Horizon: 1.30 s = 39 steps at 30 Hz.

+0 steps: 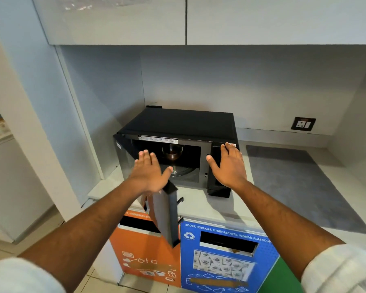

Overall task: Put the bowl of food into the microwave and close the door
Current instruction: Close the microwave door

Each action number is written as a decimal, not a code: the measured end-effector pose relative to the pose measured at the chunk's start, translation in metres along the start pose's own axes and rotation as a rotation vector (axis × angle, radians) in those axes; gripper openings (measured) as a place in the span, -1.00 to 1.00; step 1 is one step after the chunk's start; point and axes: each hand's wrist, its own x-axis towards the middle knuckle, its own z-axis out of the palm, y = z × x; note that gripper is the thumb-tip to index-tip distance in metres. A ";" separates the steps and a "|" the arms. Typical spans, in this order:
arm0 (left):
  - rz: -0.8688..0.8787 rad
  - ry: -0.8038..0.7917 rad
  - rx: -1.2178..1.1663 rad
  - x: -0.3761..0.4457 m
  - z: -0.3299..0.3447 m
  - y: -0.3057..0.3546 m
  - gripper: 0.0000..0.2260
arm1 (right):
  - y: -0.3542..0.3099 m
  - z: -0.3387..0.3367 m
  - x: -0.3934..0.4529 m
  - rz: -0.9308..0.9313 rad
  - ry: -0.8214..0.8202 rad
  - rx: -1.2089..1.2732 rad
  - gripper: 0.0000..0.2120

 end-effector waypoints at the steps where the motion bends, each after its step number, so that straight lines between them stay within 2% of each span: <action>1: 0.027 0.016 0.010 0.006 0.003 0.007 -0.19 | -0.001 -0.001 -0.001 0.009 0.010 0.032 -0.13; 5: 0.162 0.044 0.020 0.042 0.013 0.032 -0.26 | -0.002 -0.001 0.001 0.046 0.013 0.197 0.00; 8: 0.280 0.022 0.006 0.073 0.014 0.044 -0.31 | -0.001 0.003 0.001 -0.017 -0.034 0.259 -0.04; 10: 0.344 0.023 0.006 0.094 0.015 0.050 -0.33 | 0.001 0.006 0.004 -0.053 -0.051 0.203 -0.06; 13: 0.387 0.037 0.019 0.116 0.017 0.056 -0.35 | 0.000 0.011 0.010 -0.101 0.037 -0.050 -0.13; 15: 0.397 0.055 0.036 0.128 0.019 0.061 -0.36 | -0.002 0.012 0.016 -0.093 0.116 -0.118 -0.25; 20: 0.392 0.117 0.037 0.149 0.026 0.068 -0.37 | -0.017 0.012 0.031 0.057 0.183 -0.020 -0.44; 31: 0.377 0.231 0.030 0.173 0.040 0.071 -0.37 | -0.016 0.016 0.050 0.083 0.280 -0.057 -0.60; 39: 0.351 0.159 0.027 0.172 0.037 0.072 -0.37 | -0.020 0.011 0.045 0.081 0.232 -0.067 -0.58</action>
